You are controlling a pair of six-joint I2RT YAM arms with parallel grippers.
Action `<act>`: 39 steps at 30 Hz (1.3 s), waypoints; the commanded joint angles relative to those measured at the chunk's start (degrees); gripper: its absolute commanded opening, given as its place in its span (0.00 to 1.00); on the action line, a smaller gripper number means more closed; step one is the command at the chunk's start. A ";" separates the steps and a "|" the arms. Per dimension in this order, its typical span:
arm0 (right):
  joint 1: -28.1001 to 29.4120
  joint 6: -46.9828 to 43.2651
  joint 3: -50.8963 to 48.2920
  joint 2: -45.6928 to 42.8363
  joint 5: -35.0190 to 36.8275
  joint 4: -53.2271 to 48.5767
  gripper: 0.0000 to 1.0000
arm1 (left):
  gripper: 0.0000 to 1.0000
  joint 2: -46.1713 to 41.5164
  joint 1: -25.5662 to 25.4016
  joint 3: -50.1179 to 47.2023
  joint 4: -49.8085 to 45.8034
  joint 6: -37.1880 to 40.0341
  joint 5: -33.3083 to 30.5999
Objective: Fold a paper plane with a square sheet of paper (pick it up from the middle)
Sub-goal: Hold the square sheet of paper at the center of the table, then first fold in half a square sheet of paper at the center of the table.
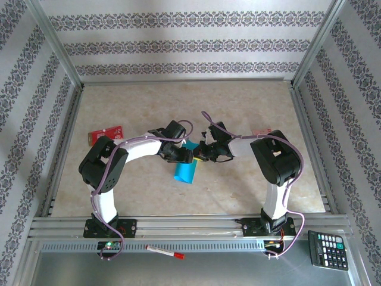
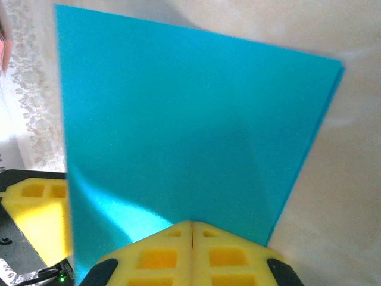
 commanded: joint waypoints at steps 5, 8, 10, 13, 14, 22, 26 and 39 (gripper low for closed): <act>0.00 -1.25 -3.41 4.79 7.66 -5.50 0.00 | 0.63 -7.13 1.12 1.51 -12.34 -0.85 -8.44; -0.04 -1.27 -3.57 4.70 7.66 -5.39 0.00 | 0.58 -8.74 1.12 1.08 -9.08 -2.46 -3.28; -0.04 -1.16 -3.65 4.68 7.75 -5.35 0.00 | 0.50 -8.46 1.10 1.10 -6.49 -3.58 1.18; -0.08 -1.25 -3.76 4.60 7.80 -5.28 0.00 | 0.34 -6.67 1.13 1.84 -3.23 -4.81 5.69; -0.13 -1.17 -3.73 4.61 7.69 -5.30 0.00 | 0.30 -5.91 1.09 2.15 -2.42 -4.90 6.46; -0.30 -1.15 -3.91 4.47 8.01 -5.50 0.00 | 0.16 0.34 1.61 5.52 -0.54 -3.54 7.31; -0.39 -1.21 -3.82 4.61 7.93 -5.67 0.00 | 0.15 2.89 3.18 5.15 0.47 -3.14 7.41; -0.39 -1.47 -4.04 4.61 8.63 -6.27 0.00 | 0.16 5.85 6.04 1.76 0.92 -2.25 7.25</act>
